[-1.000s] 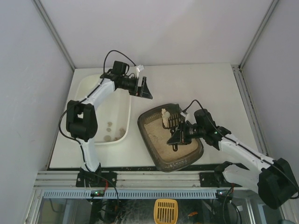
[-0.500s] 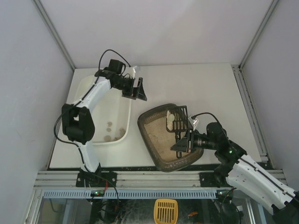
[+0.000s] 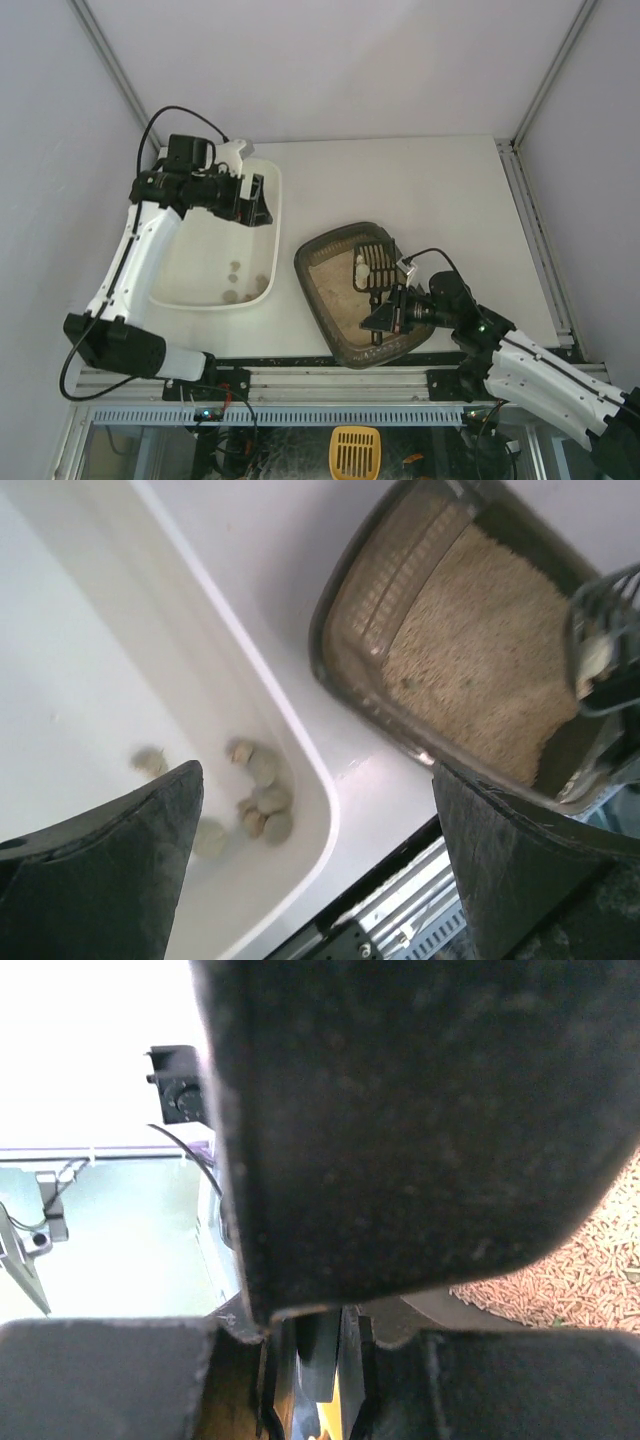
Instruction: Clean the litter box
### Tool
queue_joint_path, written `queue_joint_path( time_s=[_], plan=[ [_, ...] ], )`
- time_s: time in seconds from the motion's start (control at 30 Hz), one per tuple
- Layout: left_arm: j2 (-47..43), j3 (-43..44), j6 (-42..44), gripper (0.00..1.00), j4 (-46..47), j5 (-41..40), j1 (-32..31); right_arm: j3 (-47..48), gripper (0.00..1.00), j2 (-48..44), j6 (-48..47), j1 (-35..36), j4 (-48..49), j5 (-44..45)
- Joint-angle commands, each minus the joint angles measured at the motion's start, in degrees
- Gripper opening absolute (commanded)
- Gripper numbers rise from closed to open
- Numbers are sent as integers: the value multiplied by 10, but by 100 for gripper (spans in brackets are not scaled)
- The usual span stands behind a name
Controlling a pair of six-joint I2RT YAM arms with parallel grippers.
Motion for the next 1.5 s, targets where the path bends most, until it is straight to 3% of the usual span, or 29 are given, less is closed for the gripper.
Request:
queue_joint_path(
  time_s=[0.0, 0.17, 0.3, 0.4, 0.5, 0.57, 0.63, 0.7, 0.8, 0.93, 1.07, 1.17, 1.3, 1.47],
  plan=[
    [-69, -43, 47, 100, -40, -65, 7, 2, 0, 0, 27, -4, 56, 34],
    [-92, -50, 75, 100, -76, -68, 19, -34, 0, 26, 94, -11, 174, 16],
    [-107, -82, 82, 100, -71, -54, 21, -29, 0, 65, 85, 22, 181, 21],
    [-115, -92, 87, 100, -68, -62, 20, -68, 0, 39, 128, -33, 232, 4],
    [-119, -105, 88, 100, -61, -63, 21, -58, 0, -2, 111, -43, 169, 33],
    [-119, -108, 89, 100, -60, -64, 21, -45, 0, 22, 113, -21, 183, 5],
    [-119, -111, 88, 100, -58, -64, 21, -67, 0, -5, 137, -61, 200, -21],
    [-118, -113, 87, 100, -56, -63, 21, -81, 0, -53, 147, -97, 179, -2],
    [-116, -113, 87, 100, -57, -65, 21, -52, 0, -38, 120, -56, 143, -14],
    [-115, -119, 89, 100, -54, -61, 21, -70, 0, -86, 137, -95, 138, -5],
    [-117, -117, 89, 100, -57, -61, 22, -35, 0, -42, 109, -36, 118, -3],
    [-121, -116, 89, 100, -56, -49, 26, -48, 0, -73, 123, -83, 131, -5],
    [-129, -90, 61, 100, -48, -72, 42, -5, 0, -15, 90, -34, 109, -17],
    [-141, -82, 43, 100, -45, 3, 95, -27, 0, -38, 117, -80, 146, -26]
  ],
)
